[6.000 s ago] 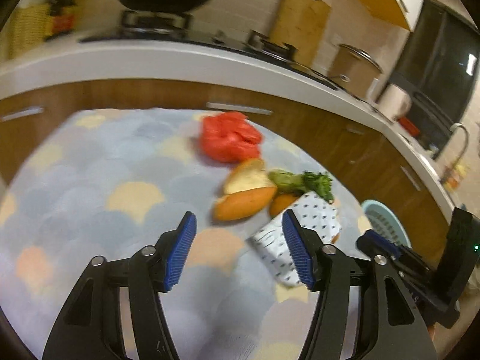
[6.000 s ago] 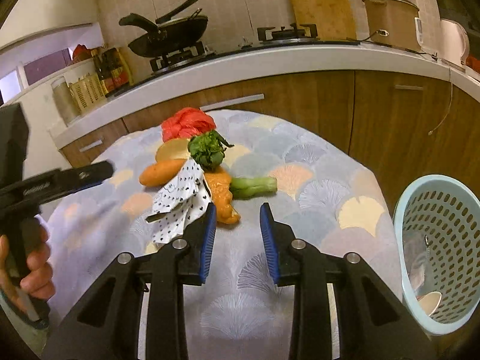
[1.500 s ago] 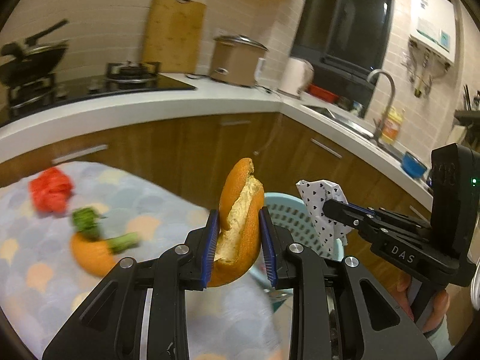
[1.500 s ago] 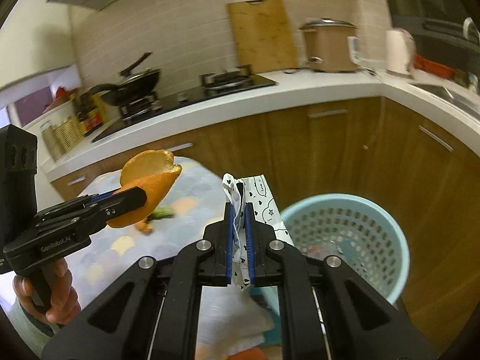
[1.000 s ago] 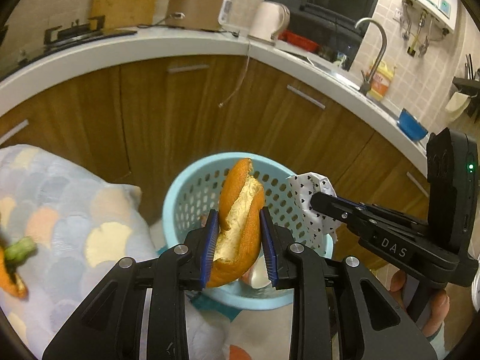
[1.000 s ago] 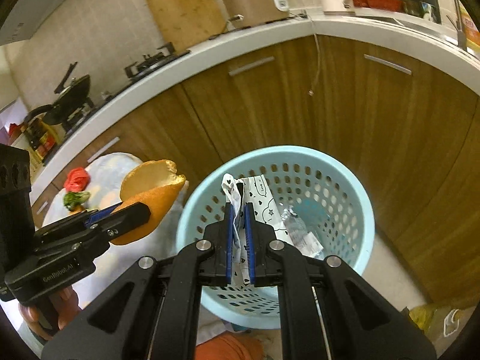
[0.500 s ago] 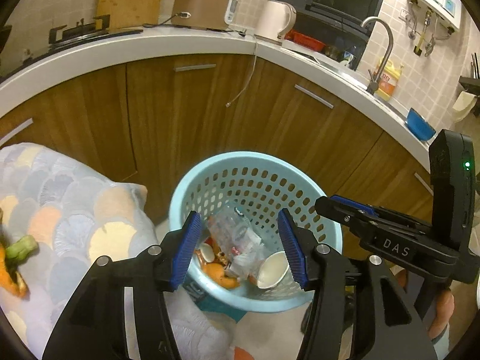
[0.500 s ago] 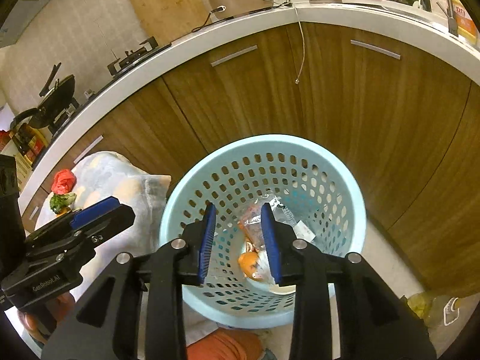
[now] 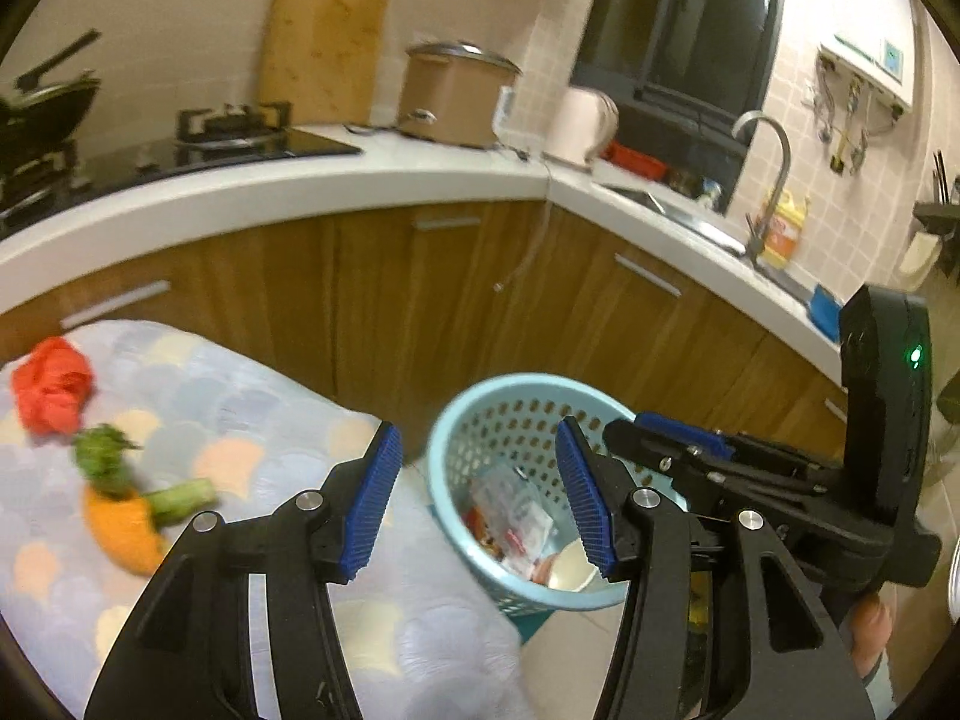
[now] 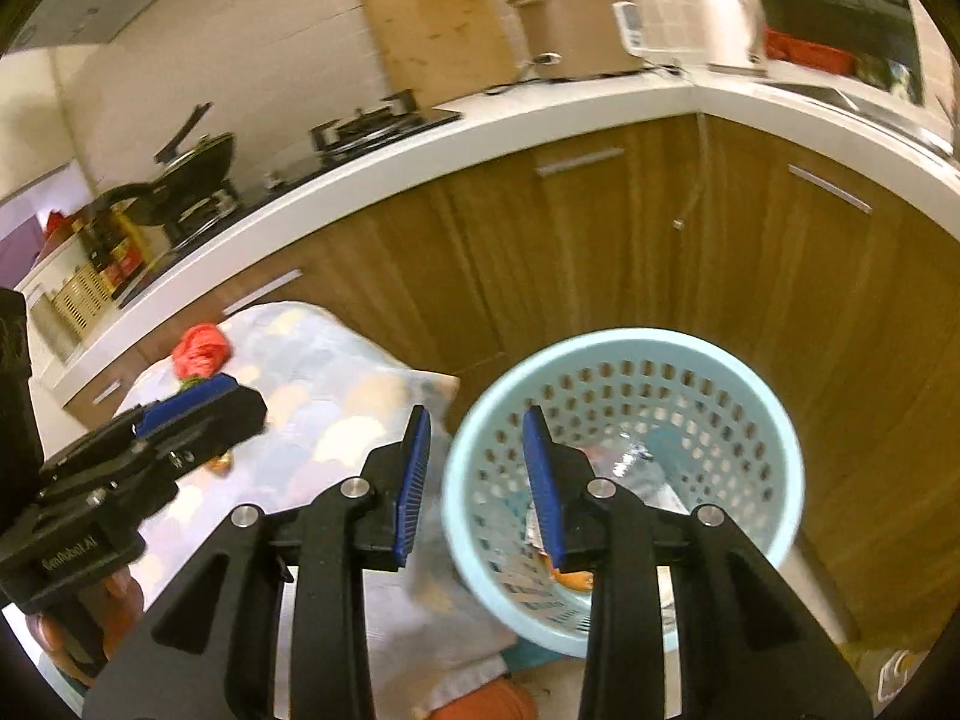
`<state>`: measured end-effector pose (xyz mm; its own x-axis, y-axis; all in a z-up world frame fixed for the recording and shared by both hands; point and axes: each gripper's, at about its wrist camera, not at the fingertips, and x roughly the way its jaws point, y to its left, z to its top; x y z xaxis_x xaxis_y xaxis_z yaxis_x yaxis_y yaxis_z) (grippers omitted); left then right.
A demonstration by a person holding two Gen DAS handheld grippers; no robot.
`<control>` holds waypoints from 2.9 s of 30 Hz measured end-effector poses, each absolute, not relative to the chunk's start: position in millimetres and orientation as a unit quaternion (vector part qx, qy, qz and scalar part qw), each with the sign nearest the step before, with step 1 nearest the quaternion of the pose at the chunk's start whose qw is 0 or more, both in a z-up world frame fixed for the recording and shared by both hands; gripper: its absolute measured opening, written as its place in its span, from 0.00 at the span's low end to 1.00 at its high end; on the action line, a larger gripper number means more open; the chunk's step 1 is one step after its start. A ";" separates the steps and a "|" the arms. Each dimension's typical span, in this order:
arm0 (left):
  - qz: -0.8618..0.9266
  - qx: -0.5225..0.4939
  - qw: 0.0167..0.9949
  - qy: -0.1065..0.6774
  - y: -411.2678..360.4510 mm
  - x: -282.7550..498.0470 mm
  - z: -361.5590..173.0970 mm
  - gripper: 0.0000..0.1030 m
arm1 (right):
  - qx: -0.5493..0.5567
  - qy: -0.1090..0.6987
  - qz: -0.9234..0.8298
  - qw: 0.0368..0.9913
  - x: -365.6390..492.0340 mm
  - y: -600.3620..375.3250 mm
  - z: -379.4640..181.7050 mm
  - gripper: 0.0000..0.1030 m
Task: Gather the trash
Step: 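Move both open tools back toward the vegetable scraps on the table, then grasp the green vegetable stalk with the left tool while the right tool grasps the leafy greens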
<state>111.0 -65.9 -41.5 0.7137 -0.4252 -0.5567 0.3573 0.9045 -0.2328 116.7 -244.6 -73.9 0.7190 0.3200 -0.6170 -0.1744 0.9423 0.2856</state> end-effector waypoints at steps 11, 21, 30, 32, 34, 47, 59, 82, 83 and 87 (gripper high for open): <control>-0.126 -0.087 0.949 0.277 39.0 93.4 -19.5 0.49 | 0.061 0.354 0.190 0.914 126.7 -166.6 -69.4 0.28; -0.046 -0.104 0.946 0.304 109.1 109.3 -43.1 0.58 | 0.058 0.369 0.237 0.897 167.6 -104.2 -105.9 0.28; -0.037 -0.079 0.921 0.379 85.1 166.6 -88.7 0.56 | 0.060 0.412 0.276 0.866 195.7 -65.9 -134.0 0.28; -0.040 -0.079 0.917 0.390 86.4 173.7 -92.6 0.38 | 0.067 0.419 0.287 0.859 202.0 -61.6 -135.0 0.28; -0.040 -0.083 0.914 0.394 90.6 175.8 -96.6 0.35 | 0.074 0.428 0.301 0.849 207.4 -57.0 -136.0 0.28; -0.041 -0.160 0.921 0.353 153.1 108.6 -80.3 0.15 | 0.048 0.444 0.369 0.815 166.4 -27.8 -134.1 0.28; 0.023 -0.173 0.924 0.341 202.0 34.4 -88.0 0.15 | 0.035 0.410 0.369 0.833 108.6 -12.5 -109.3 0.28; -0.019 -0.131 0.909 0.394 192.9 39.7 -103.5 0.53 | 0.095 0.470 0.224 0.849 140.5 -9.8 -137.9 0.28; -0.016 -0.131 0.906 0.402 192.0 43.8 -107.8 0.48 | 0.099 0.475 0.224 0.845 142.3 -7.3 -140.7 0.28; -0.007 -0.136 0.899 0.416 190.7 53.2 -121.9 0.38 | 0.081 0.476 0.216 0.849 141.4 5.8 -146.4 0.28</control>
